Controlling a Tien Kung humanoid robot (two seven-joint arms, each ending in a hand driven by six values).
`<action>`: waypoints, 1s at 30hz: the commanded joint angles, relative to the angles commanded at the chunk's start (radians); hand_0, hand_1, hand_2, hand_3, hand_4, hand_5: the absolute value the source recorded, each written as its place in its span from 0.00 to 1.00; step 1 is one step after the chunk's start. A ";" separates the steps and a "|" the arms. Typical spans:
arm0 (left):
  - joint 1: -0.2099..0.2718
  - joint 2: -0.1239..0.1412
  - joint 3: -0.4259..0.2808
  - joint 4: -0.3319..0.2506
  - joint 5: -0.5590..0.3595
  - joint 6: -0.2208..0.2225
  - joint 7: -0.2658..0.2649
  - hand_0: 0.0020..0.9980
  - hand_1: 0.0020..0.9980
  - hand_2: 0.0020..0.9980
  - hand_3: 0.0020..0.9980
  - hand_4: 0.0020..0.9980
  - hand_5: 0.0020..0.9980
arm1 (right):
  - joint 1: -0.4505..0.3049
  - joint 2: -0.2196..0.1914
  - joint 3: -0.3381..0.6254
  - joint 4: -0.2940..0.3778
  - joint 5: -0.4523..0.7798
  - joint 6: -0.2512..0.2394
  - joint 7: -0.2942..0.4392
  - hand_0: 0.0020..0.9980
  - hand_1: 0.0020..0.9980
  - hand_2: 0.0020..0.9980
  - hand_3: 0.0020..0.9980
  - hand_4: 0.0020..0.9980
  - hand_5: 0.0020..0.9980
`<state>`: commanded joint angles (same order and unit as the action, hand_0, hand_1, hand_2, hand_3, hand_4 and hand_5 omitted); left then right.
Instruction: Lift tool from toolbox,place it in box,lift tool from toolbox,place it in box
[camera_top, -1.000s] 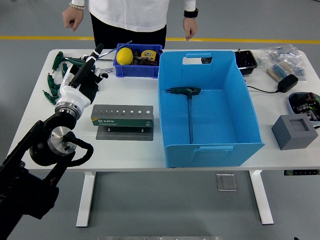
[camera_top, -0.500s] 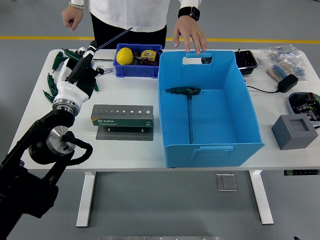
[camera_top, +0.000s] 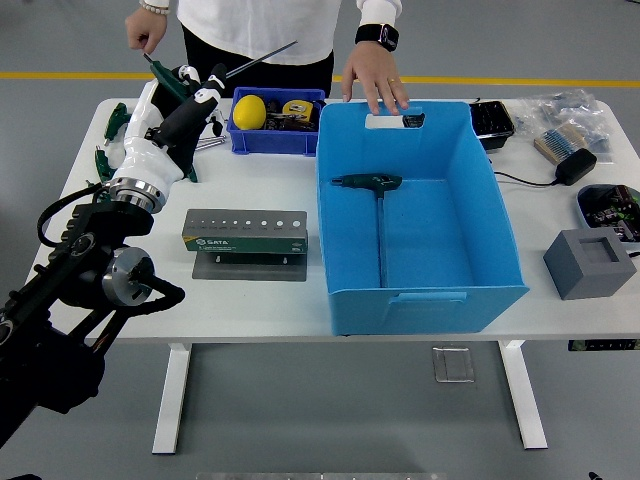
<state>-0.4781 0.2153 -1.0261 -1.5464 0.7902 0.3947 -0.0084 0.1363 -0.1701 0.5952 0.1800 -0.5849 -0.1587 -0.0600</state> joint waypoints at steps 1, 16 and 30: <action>-0.020 0.010 0.026 0.007 0.034 -0.016 0.011 0.04 0.00 0.00 0.08 0.43 0.00 | 0.001 -0.001 -0.002 0.000 0.002 0.000 0.000 0.60 0.53 0.63 0.69 0.90 0.97; -0.345 -0.038 0.414 0.285 0.553 -0.348 0.141 0.04 0.00 0.00 0.08 0.49 0.00 | 0.007 -0.012 -0.020 0.000 0.003 0.003 -0.001 0.60 0.53 0.63 0.69 0.91 0.96; -0.432 -0.215 0.570 0.634 0.965 -0.358 0.120 0.05 0.00 0.00 0.08 0.54 0.00 | 0.012 -0.022 -0.046 0.000 -0.003 0.003 0.005 0.60 0.53 0.63 0.69 0.91 0.96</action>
<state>-0.9102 0.0000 -0.4557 -0.9122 1.7551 0.0366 0.1117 0.1481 -0.1918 0.5494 0.1800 -0.5879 -0.1558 -0.0555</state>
